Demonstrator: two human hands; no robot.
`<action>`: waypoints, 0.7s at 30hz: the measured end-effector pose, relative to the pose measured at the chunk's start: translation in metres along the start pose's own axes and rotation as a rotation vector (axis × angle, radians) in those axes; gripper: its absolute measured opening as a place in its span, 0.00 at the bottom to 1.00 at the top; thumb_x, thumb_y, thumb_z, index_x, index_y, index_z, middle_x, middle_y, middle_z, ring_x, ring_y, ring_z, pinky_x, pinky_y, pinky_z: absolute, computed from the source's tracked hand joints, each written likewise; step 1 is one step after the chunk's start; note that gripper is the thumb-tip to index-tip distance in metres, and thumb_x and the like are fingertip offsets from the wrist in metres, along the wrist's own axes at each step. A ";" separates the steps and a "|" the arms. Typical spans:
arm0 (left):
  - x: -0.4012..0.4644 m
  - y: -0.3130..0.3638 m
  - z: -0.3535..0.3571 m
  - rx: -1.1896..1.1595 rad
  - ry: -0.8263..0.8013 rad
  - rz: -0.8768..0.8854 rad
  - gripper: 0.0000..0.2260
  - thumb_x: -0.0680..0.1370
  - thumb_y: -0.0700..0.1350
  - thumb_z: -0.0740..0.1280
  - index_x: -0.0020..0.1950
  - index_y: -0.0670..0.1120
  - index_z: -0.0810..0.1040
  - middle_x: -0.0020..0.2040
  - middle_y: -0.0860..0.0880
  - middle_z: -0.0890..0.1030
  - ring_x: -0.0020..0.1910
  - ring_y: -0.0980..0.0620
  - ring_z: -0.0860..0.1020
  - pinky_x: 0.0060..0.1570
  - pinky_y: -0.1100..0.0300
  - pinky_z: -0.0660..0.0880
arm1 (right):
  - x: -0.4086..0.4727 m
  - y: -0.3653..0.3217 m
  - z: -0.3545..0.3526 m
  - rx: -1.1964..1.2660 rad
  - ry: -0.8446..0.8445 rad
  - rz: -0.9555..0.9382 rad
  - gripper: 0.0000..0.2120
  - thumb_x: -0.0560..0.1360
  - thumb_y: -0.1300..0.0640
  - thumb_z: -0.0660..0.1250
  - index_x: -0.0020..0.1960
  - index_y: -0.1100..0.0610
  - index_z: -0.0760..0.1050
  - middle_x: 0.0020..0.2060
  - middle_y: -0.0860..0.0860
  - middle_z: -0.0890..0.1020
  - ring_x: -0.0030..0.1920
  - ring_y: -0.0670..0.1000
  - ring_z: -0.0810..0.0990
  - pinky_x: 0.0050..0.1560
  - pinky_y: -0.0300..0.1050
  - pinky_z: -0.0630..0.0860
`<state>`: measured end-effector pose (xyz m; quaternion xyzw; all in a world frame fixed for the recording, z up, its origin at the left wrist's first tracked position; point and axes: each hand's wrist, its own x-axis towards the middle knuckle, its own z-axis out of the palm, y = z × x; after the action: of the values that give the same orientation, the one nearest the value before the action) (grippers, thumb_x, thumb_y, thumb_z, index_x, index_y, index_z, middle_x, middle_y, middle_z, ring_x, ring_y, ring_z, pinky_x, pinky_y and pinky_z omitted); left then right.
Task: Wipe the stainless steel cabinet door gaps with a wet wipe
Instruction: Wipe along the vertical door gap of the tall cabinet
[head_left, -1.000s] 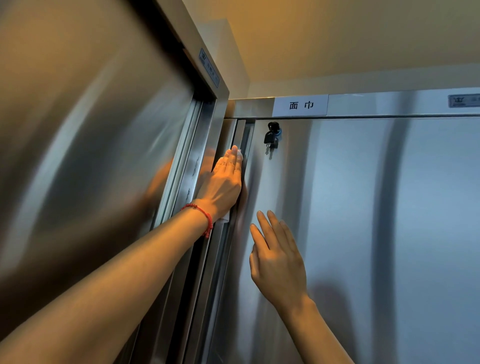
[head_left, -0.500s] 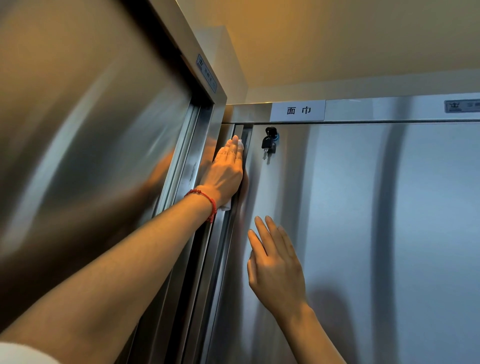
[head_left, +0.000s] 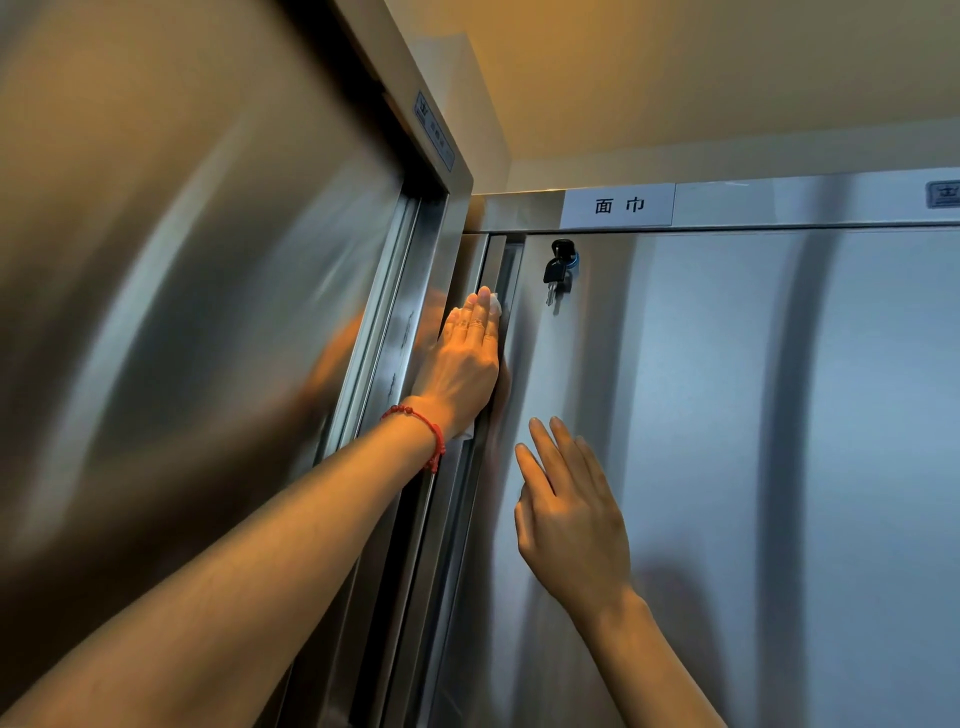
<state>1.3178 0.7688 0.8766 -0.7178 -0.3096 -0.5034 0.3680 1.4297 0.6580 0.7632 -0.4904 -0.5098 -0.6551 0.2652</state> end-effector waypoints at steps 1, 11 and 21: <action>-0.003 0.001 0.001 -0.004 0.001 0.001 0.23 0.79 0.31 0.43 0.71 0.31 0.35 0.74 0.32 0.40 0.75 0.37 0.42 0.72 0.51 0.38 | 0.000 0.000 0.000 -0.002 -0.002 -0.002 0.23 0.65 0.58 0.75 0.60 0.61 0.79 0.62 0.59 0.77 0.65 0.59 0.73 0.67 0.58 0.63; -0.031 0.008 0.008 -0.001 -0.011 -0.007 0.21 0.80 0.33 0.40 0.68 0.32 0.31 0.74 0.31 0.41 0.74 0.37 0.43 0.72 0.49 0.40 | 0.001 0.000 -0.001 -0.001 -0.025 -0.002 0.24 0.65 0.57 0.75 0.59 0.62 0.79 0.62 0.60 0.77 0.65 0.60 0.74 0.66 0.59 0.64; -0.062 0.017 0.021 0.056 0.044 -0.008 0.22 0.77 0.34 0.38 0.71 0.31 0.42 0.74 0.32 0.51 0.74 0.37 0.52 0.71 0.49 0.45 | 0.001 0.000 -0.003 0.010 -0.038 -0.008 0.22 0.67 0.59 0.74 0.60 0.63 0.78 0.62 0.60 0.77 0.66 0.61 0.73 0.67 0.58 0.63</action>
<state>1.3229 0.7727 0.8094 -0.6947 -0.3183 -0.5119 0.3925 1.4281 0.6551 0.7636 -0.4995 -0.5200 -0.6442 0.2552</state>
